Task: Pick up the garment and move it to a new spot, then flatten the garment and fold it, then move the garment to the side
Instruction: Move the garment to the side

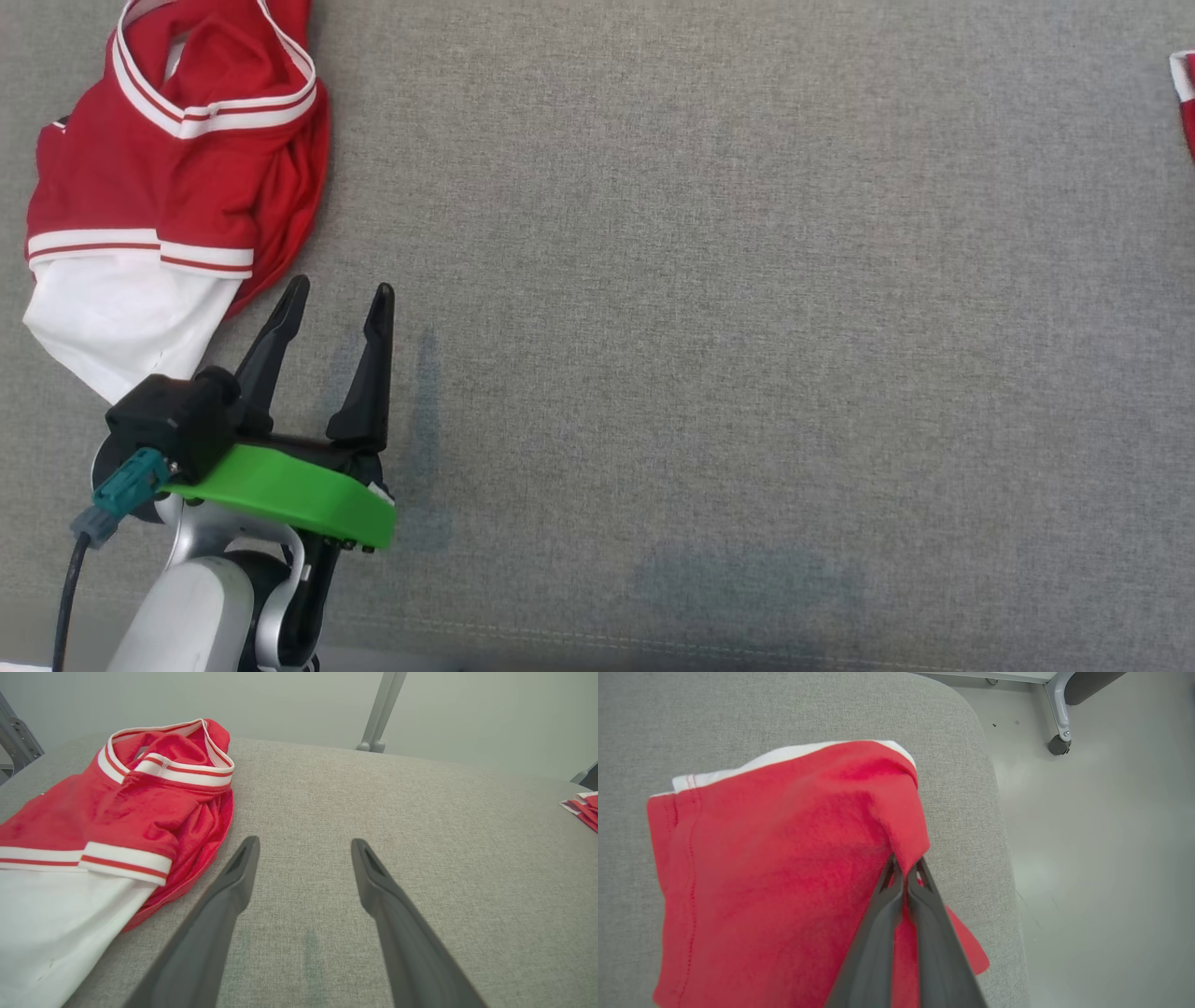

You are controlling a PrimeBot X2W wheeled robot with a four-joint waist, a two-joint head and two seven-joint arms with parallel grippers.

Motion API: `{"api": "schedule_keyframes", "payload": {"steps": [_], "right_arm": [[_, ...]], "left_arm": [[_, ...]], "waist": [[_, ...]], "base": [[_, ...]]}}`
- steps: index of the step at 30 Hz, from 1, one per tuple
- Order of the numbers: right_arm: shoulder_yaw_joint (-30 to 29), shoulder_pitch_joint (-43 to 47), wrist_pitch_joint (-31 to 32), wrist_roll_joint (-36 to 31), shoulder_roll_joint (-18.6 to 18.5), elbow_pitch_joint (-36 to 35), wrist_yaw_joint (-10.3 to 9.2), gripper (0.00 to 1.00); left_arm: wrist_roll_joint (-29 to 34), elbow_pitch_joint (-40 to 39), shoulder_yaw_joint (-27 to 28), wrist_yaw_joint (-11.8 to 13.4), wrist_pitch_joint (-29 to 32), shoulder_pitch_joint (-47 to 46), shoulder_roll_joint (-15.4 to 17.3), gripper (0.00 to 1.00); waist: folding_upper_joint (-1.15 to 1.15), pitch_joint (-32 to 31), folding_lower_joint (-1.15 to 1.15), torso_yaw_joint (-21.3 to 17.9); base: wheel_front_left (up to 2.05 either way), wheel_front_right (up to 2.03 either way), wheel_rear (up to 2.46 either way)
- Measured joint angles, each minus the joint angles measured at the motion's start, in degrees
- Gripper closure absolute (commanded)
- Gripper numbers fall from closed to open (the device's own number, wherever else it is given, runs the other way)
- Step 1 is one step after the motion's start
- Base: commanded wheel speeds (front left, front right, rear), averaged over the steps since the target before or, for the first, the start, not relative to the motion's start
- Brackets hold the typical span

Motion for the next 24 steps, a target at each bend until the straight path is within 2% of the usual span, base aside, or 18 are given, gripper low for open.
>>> {"api": "schedule_keyframes", "payload": {"steps": [5, 6, 7, 8, 9, 18, 24], "right_arm": [[-1.24, -0.14, -0.63, -0.38, -0.26, 2.21, 0.0, 1.0], [-1.52, -0.13, -1.24, -0.42, -0.03, 3.12, 0.0, 0.73], [-1.96, -0.12, -1.91, -0.48, 0.35, 4.35, 0.0, 0.55], [-2.03, -0.03, -2.07, -0.49, 0.6, 5.17, 0.0, 0.18], [-2.07, 0.06, -2.09, -0.53, 0.83, 5.9, 0.0, 0.0], [-3.26, 2.94, -5.15, -2.92, 4.1, 11.71, -0.01, 0.0], [-4.6, 5.64, -7.32, -2.89, 9.22, 14.94, 0.0, 0.0]], "left_arm": [[0.07, -0.18, 0.21, 0.0, 0.01, -0.05, 0.04, 0.0], [0.25, -0.12, 0.23, 0.0, 0.01, -0.07, 0.03, 0.0], [0.42, 0.0, 0.22, 0.0, 0.01, -0.16, 0.02, 0.0], [0.42, 0.09, 0.24, 0.0, 0.01, -0.23, 0.03, 0.0], [0.42, 0.12, 0.25, 0.0, 0.01, -0.27, 0.03, 0.0], [0.45, 0.71, 0.4, 0.0, 0.36, -0.9, 0.05, 0.0], [1.03, 1.21, 0.98, 0.0, 0.51, -0.9, 0.58, 0.0]], "waist": [[0.0, 1.06, 0.0, -0.09], [0.0, 1.28, 0.0, -0.13], [0.0, 1.44, 0.0, -0.18], [0.0, 1.55, 0.0, -0.22], [0.0, 1.61, 0.0, -0.27], [0.0, 1.35, 0.0, -0.73], [0.0, 0.31, 0.0, -1.35]], "base": [[0.0, 0.0, 0.0], [0.0, 0.0, 0.0], [0.0, 0.0, 0.0], [0.0, 0.0, 0.0], [0.0, 0.0, 0.0], [0.0, 0.0, 0.0], [0.0, 0.0, 0.0]]}}
